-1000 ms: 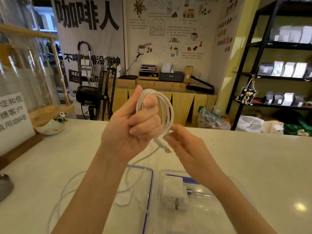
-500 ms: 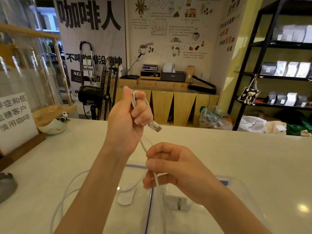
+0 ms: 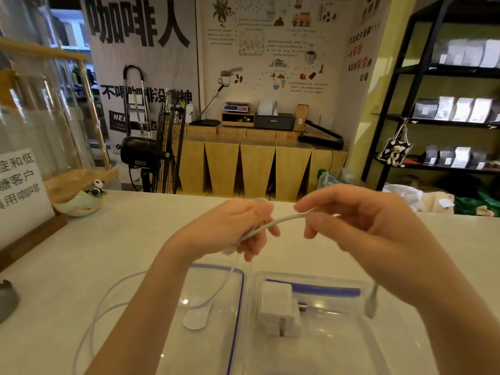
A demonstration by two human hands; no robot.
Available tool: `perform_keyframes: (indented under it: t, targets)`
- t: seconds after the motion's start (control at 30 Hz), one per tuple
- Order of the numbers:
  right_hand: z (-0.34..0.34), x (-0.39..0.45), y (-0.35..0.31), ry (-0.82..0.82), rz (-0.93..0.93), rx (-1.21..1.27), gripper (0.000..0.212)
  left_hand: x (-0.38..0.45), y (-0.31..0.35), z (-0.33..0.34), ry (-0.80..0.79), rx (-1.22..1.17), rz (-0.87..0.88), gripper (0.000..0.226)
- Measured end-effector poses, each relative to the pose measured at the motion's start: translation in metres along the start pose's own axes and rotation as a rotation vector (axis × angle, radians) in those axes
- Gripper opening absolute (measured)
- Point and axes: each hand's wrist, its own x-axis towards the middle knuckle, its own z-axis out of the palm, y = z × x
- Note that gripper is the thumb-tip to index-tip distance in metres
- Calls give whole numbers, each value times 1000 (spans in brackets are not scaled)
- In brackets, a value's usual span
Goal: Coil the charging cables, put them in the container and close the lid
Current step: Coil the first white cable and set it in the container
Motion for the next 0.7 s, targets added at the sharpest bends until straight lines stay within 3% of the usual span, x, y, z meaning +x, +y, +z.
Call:
perform_keyframes:
  t: [0.2, 0.3, 0.4, 0.5, 0.57, 0.7]
  targets:
    - [-23, 6, 13, 140, -103, 111, 20, -8, 11, 2, -458, -365, 57, 54]
    - [-16, 13, 26, 206, -96, 194, 17, -9, 13, 5, -639, -629, 230, 52]
    - [0, 20, 41, 183, 9, 257, 19, -4, 17, 6, -515, -922, 367, 44]
    - [20, 23, 47, 34, 170, 192, 16, 0, 18, 5, -305, -1178, 390, 48]
    - [35, 23, 48, -107, 213, 78, 18, 3, 15, 6, -150, -1214, 388, 51]
    - [55, 15, 41, -326, 125, -198, 27, 10, 8, 8, 173, -1115, 307, 46]
